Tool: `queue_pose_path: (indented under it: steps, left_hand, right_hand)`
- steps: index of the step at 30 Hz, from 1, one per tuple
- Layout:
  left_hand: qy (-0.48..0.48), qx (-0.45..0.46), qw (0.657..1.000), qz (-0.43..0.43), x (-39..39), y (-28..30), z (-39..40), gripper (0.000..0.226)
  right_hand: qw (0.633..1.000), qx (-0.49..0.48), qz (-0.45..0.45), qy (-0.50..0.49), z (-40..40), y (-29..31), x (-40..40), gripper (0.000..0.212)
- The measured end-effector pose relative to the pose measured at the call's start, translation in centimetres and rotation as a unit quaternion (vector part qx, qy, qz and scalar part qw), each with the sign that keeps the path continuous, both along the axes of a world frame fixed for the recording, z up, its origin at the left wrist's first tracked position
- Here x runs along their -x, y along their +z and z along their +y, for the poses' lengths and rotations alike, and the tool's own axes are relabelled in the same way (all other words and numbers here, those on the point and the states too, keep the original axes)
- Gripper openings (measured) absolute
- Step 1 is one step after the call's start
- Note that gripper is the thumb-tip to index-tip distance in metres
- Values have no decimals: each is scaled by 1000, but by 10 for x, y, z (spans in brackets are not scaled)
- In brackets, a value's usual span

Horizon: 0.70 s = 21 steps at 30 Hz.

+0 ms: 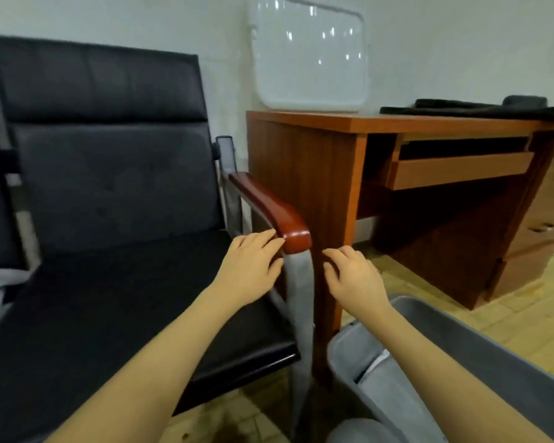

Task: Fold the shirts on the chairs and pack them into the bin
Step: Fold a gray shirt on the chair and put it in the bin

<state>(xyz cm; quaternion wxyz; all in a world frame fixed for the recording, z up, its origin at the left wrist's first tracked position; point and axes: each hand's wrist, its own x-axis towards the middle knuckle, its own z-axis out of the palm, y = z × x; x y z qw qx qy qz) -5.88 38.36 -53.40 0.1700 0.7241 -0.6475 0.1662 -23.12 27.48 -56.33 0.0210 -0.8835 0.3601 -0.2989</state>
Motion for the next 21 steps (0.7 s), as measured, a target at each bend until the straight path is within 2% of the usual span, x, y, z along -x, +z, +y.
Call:
queue_pose_path:
  steps: [3, 10, 16, 21]
  left_hand:
    - [42, 41, 998, -2, -40, 15, 58, 43]
    - [201, 28, 979, 15, -146, 16, 194, 46]
    - [335, 24, 941, 39, -224, 2, 314, 40]
    - [426, -19, 903, 57, -273, -23, 391, 40]
  right_hand:
    - [998, 17, 2, 59, 36, 19, -56, 32]
    - [982, 42, 16, 182, 136, 32, -195, 36]
    - [957, 40, 37, 285, 229, 36, -320, 35]
    - [930, 37, 70, 359, 302, 12, -404, 33]
